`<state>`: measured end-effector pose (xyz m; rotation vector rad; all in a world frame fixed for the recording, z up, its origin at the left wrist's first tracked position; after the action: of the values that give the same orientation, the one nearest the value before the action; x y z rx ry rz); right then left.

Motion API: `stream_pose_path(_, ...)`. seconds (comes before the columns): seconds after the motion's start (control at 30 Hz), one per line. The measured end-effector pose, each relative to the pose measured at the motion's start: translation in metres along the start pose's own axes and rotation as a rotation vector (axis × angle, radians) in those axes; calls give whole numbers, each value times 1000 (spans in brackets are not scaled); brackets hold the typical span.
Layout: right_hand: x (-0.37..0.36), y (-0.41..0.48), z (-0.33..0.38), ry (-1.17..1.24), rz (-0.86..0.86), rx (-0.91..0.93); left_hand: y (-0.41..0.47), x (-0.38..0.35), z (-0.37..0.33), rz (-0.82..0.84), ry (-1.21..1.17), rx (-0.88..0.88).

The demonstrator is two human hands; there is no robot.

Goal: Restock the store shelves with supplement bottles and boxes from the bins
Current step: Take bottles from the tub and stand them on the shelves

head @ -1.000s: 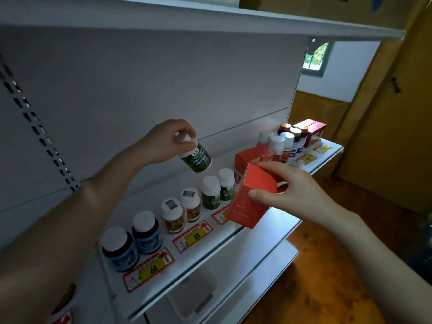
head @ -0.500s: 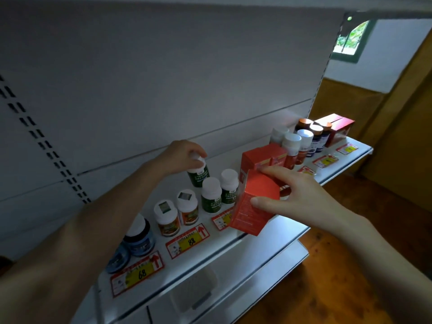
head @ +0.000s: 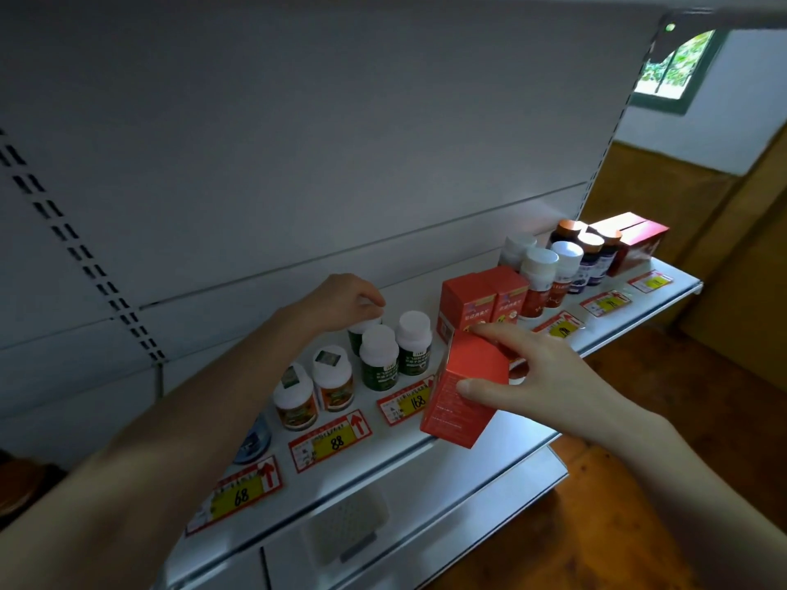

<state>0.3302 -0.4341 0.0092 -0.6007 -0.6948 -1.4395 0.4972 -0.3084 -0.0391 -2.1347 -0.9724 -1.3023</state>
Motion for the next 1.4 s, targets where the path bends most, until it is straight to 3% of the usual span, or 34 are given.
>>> stream_pose_path(0.43, 6, 8, -11, 60, -15, -7, -1, -2, -13, 4, 21, -18)
stream_pose_path(0.63, 28, 19, -16, 226, -138, -63, -40, 52, -45, -512, -169, -141)
stream_pose_path(0.7, 32, 22, -9, 275, -159, -60, -57, 54, -57, -571, -339, -110)
stream_pose_path(0.8, 37, 27, 10, 350, -177, -39, -77, 37, -77, -469, -633, -98)
stream_pose_path(1.0, 38, 35, 25, 399, -220, -87, -96, 15, -87, -292, -915, -117)
stream_pose_path(1.2, 32, 40, 23, 615, -159, -133, -90, -18, -78, -59, -1571, 109)
stream_pose_path(1.33, 33, 35, 23, 619, -192, -91, -89, -36, -90, 84, -1760, 121)
stream_pose_path(1.4, 37, 35, 23, 600, -202, -76, -85, -37, -84, 35, -1664, 125)
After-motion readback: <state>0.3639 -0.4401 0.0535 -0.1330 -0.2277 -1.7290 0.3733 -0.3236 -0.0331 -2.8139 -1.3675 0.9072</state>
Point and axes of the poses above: each hand's wrist, its own y-axis towards the middle knuckle, its own x-axis out of the back of the hand, z = x × y, the point moved 10 cm from there along y, towards the middle knuckle, and after that the axes turned 4 degrees about -x, right-handed, at the moved point
